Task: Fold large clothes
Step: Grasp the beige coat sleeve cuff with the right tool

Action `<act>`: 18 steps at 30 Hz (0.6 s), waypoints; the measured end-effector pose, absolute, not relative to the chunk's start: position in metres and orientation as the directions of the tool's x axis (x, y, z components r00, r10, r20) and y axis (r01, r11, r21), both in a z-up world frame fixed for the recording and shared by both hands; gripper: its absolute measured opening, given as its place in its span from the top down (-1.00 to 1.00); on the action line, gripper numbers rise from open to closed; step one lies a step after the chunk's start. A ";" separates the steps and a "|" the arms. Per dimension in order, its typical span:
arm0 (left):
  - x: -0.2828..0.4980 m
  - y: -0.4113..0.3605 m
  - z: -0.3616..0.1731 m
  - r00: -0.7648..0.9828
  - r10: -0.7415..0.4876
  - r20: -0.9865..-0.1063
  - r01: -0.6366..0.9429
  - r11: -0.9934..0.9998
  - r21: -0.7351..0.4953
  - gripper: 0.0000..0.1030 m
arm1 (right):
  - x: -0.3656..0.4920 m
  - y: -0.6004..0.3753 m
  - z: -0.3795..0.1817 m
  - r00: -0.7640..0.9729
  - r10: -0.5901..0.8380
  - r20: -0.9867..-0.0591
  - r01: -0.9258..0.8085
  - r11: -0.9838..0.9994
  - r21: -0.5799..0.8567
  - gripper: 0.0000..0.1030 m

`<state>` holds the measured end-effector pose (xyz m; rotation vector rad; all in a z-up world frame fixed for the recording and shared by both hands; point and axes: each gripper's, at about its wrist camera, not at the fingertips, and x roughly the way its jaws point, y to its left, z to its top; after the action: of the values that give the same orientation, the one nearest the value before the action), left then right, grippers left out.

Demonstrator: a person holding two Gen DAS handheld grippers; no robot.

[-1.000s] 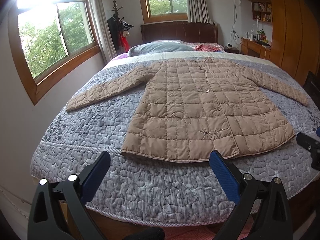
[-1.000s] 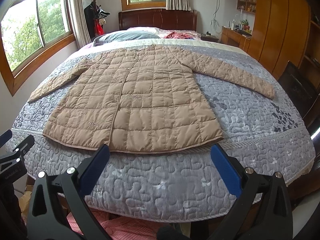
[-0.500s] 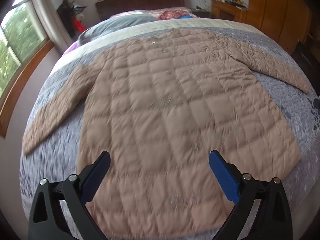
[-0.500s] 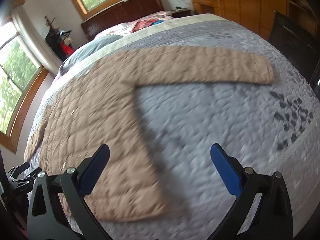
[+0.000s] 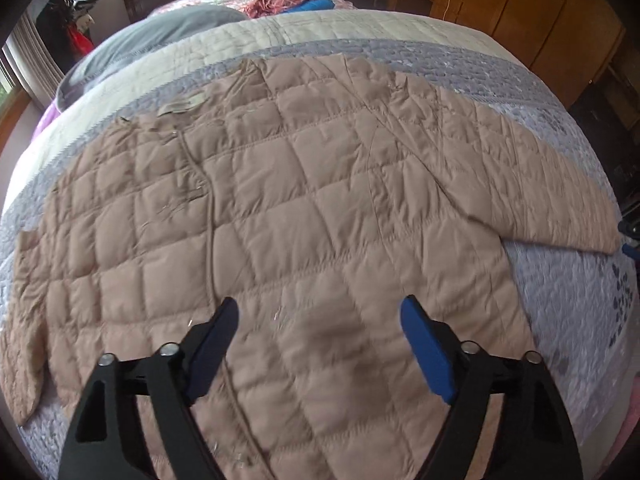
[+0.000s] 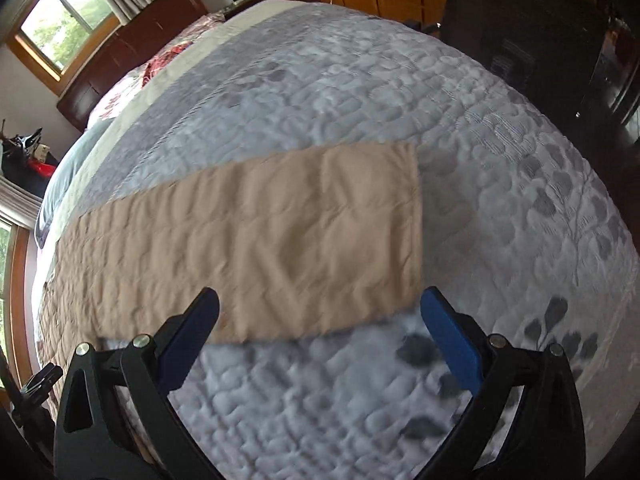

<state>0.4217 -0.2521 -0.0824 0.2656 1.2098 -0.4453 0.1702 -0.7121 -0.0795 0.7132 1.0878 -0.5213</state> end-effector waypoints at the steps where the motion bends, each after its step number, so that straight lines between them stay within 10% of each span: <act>1: 0.428 -0.253 -0.085 0.281 -0.193 -0.940 0.461 0.886 -0.044 -0.54 | 0.171 -0.722 -0.086 0.379 -0.030 -0.925 0.700 0.663 0.265 -0.93; 9: 0.448 -0.249 -0.106 0.254 -0.231 -0.939 0.446 0.890 -0.099 -0.12 | 0.177 -0.754 -0.113 0.372 0.000 -0.928 0.707 0.648 0.283 -0.79; 15: 0.451 -0.239 -0.109 0.259 -0.264 -0.929 0.417 0.898 -0.140 0.07 | 0.192 -0.739 -0.102 0.383 0.020 -0.924 0.654 0.700 0.286 0.72; 18: 0.448 -0.231 -0.109 0.256 -0.290 -0.922 0.413 0.895 -0.167 0.12 | 0.200 -0.725 -0.086 0.433 0.036 -0.901 0.606 0.728 0.321 0.81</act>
<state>0.4483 -0.2312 -0.1087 0.1163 1.2228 -0.4788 0.1999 -0.7246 -0.0856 0.6929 1.0799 -0.3925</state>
